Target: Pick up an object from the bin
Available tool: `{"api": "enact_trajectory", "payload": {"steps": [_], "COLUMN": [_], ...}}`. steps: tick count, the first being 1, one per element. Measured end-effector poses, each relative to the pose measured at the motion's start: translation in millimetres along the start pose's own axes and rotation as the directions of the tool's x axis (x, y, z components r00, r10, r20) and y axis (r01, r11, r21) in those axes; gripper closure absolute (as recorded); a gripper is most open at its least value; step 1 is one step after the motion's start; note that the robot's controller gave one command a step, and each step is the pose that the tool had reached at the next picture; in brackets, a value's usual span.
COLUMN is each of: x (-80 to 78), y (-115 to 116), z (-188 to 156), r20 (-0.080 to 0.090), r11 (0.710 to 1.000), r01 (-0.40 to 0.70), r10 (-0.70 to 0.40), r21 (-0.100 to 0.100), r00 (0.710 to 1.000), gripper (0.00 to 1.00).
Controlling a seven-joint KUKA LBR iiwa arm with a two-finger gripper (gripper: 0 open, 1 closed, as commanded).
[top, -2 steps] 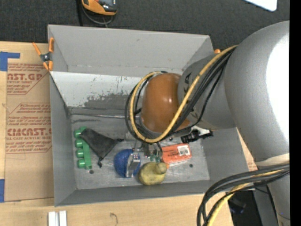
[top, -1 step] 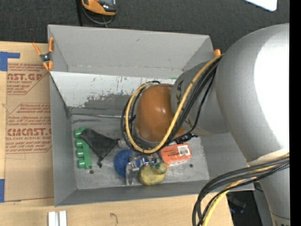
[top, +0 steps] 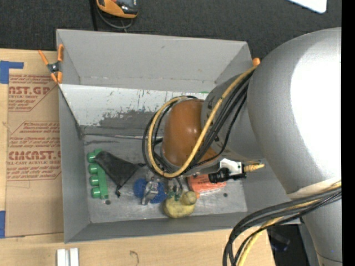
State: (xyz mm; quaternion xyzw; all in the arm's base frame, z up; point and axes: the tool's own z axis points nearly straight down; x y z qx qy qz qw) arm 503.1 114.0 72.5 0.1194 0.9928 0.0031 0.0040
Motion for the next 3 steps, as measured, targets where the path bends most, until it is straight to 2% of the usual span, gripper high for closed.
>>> {"api": "enact_trajectory", "payload": {"steps": [2,3], "x": [1.2,3.9], "y": [-1,-2], "z": [-3,-21], "r20": [-0.005,-0.017], "r11": [1.0,1.0], "r01": [0.001,0.001], "r10": [-0.001,-0.001], "r21": [0.004,0.01], "r00": [1.0,1.0], "gripper": [1.0,1.0]}}
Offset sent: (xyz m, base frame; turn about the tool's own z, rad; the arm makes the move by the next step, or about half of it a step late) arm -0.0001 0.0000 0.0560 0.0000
